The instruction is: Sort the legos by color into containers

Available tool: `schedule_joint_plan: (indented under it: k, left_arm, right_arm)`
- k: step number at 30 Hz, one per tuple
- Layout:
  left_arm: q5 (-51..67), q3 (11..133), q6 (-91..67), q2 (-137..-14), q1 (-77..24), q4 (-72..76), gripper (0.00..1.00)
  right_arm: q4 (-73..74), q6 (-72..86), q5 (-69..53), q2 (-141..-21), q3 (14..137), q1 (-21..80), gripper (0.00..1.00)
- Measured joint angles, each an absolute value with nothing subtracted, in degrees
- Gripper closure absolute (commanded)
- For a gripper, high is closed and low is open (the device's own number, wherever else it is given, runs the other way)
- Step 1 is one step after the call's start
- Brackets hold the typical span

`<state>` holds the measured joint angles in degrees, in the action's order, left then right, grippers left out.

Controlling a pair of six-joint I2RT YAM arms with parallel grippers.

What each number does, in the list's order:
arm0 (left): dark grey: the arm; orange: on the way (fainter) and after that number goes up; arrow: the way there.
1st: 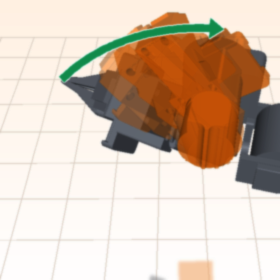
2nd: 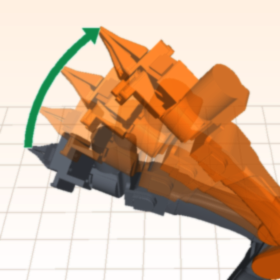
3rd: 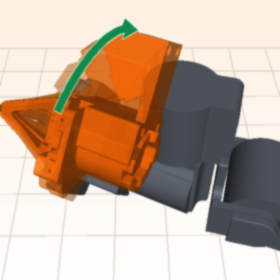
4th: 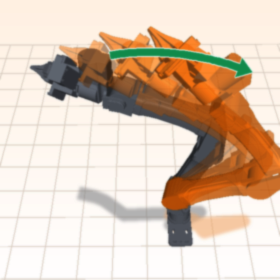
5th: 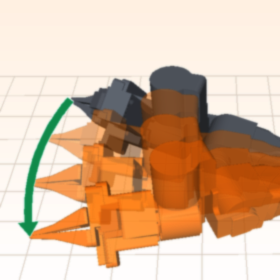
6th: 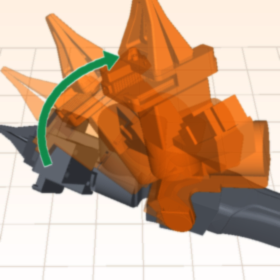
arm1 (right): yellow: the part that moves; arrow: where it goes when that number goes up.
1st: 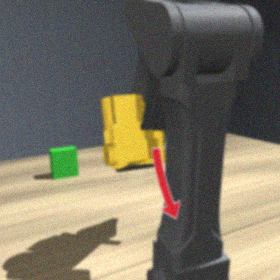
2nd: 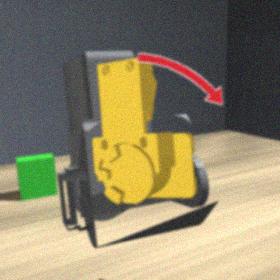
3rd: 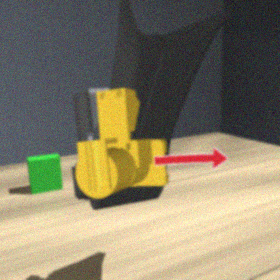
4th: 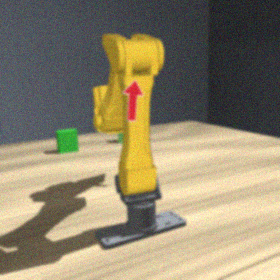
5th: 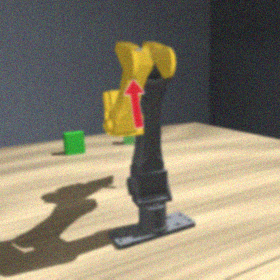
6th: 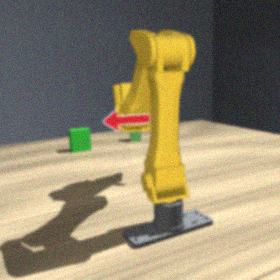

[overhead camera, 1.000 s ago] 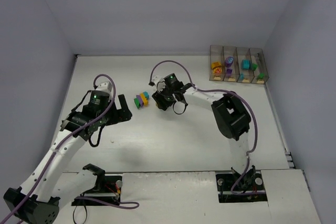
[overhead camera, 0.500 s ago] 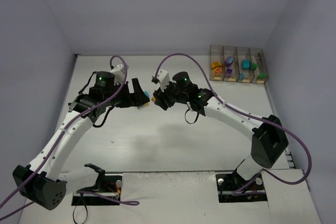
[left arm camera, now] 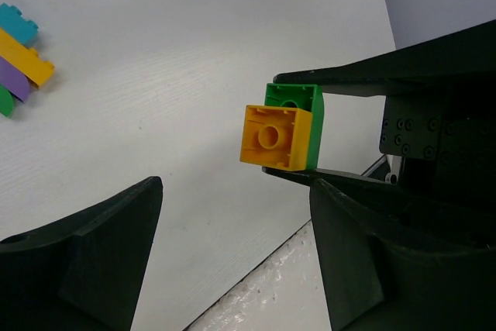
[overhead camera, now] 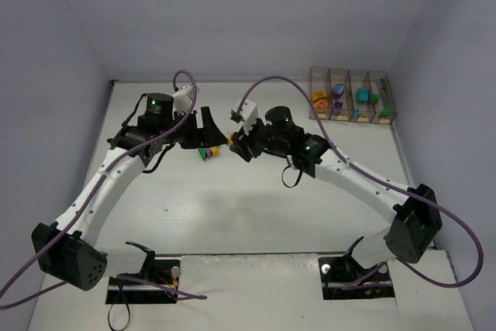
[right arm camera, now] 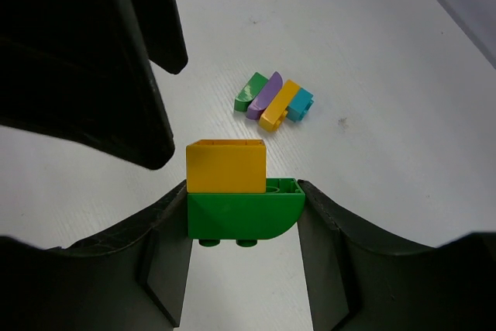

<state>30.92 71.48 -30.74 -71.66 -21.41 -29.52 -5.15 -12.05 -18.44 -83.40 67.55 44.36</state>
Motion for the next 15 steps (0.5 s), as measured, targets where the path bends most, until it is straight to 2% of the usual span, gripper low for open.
schedule_joint_plan:
  k: [15]
  left_arm:
    - [45.01, 70.26, -35.09, -73.84, -18.52, -19.90, 0.30]
  right_arm:
    - [-5.80, -12.03, -17.76, -81.84, 65.08, 44.36, 1.00]
